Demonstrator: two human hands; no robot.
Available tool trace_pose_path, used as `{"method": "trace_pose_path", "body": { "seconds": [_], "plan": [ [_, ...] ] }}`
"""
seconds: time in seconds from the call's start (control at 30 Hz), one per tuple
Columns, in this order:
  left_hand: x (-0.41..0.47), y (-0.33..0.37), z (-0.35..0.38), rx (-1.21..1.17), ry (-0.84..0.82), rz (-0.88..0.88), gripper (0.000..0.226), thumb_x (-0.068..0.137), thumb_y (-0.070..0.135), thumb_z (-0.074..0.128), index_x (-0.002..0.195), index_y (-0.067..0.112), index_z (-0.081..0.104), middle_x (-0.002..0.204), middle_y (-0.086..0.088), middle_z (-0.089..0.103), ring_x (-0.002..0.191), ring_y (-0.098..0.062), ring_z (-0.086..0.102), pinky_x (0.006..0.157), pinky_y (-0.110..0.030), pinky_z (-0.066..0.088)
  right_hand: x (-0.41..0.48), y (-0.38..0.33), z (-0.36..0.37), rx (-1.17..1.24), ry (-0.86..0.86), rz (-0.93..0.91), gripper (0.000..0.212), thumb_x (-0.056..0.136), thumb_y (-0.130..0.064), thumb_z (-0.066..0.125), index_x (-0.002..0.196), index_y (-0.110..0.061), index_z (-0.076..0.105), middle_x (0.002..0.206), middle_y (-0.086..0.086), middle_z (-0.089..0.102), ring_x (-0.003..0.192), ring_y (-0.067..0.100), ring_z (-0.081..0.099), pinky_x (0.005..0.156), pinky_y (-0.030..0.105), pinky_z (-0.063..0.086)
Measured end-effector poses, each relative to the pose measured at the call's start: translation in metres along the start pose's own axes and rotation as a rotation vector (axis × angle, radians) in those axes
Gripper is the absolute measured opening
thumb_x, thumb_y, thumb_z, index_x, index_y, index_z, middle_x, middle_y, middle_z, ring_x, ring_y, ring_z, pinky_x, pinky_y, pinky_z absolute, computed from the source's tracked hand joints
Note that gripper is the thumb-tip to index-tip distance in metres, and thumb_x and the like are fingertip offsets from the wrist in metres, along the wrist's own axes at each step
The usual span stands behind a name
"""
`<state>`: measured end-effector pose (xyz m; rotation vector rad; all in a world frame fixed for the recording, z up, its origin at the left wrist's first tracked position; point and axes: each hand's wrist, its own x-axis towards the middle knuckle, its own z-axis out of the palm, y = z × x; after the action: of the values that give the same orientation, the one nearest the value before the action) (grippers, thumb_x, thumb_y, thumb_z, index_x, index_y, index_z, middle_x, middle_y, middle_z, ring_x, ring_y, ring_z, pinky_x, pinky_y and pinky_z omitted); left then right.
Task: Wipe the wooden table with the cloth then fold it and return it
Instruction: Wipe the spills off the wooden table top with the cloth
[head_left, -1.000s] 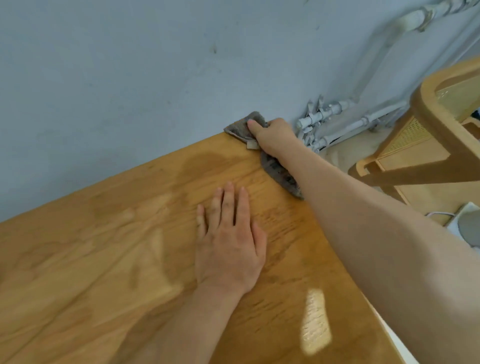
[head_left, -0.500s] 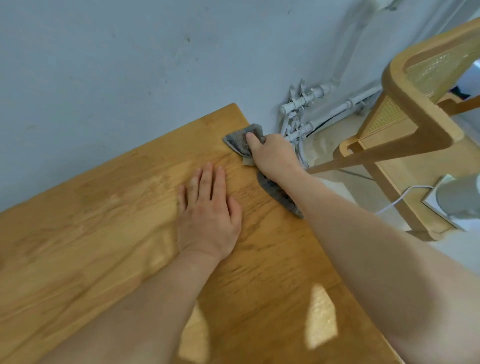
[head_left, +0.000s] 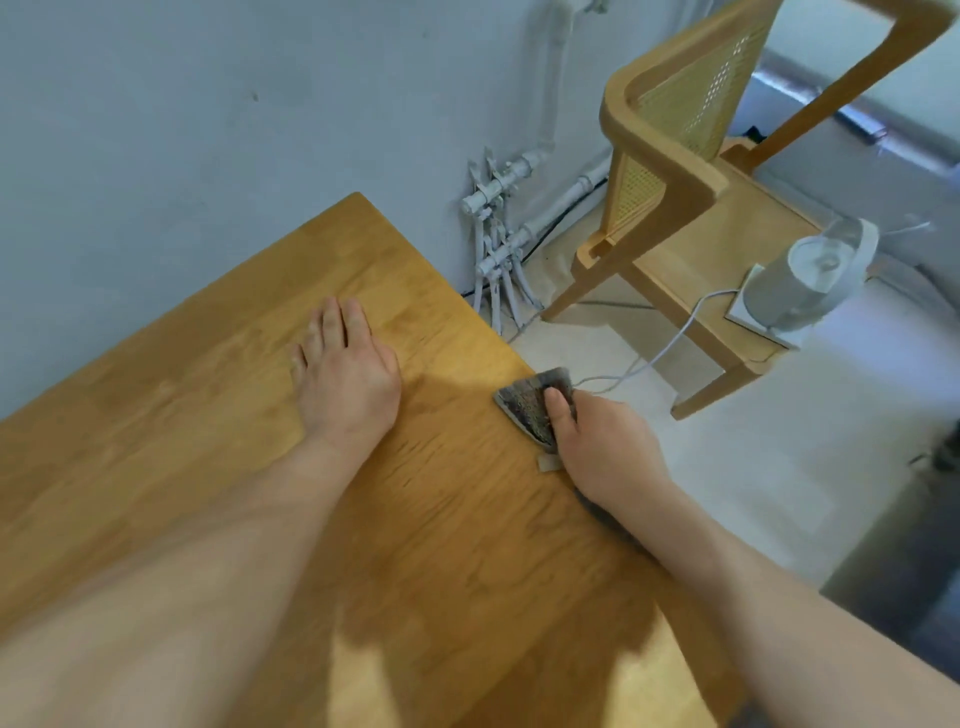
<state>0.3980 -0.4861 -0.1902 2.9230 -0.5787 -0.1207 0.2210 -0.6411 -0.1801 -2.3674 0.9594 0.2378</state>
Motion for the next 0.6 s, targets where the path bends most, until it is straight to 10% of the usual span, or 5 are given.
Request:
{"method": "trace_pose_path", "body": {
  "seconds": [0.6],
  "plan": [
    [-0.181, 0.058, 0.023, 0.046, -0.209, 0.523, 0.062, 0.096, 0.044, 0.012, 0.152, 0.019, -0.001, 0.161, -0.001, -0.001, 0.147, -0.017, -0.008, 0.118, -0.044, 0.0, -0.134, 0.111, 0.007, 0.236, 0.252, 0.343, 0.052, 0.096, -0.056, 0.04, 0.064, -0.016, 0.051, 0.061, 0.002, 0.058, 0.065, 0.02, 0.055, 0.058, 0.036, 0.042]
  ]
}}
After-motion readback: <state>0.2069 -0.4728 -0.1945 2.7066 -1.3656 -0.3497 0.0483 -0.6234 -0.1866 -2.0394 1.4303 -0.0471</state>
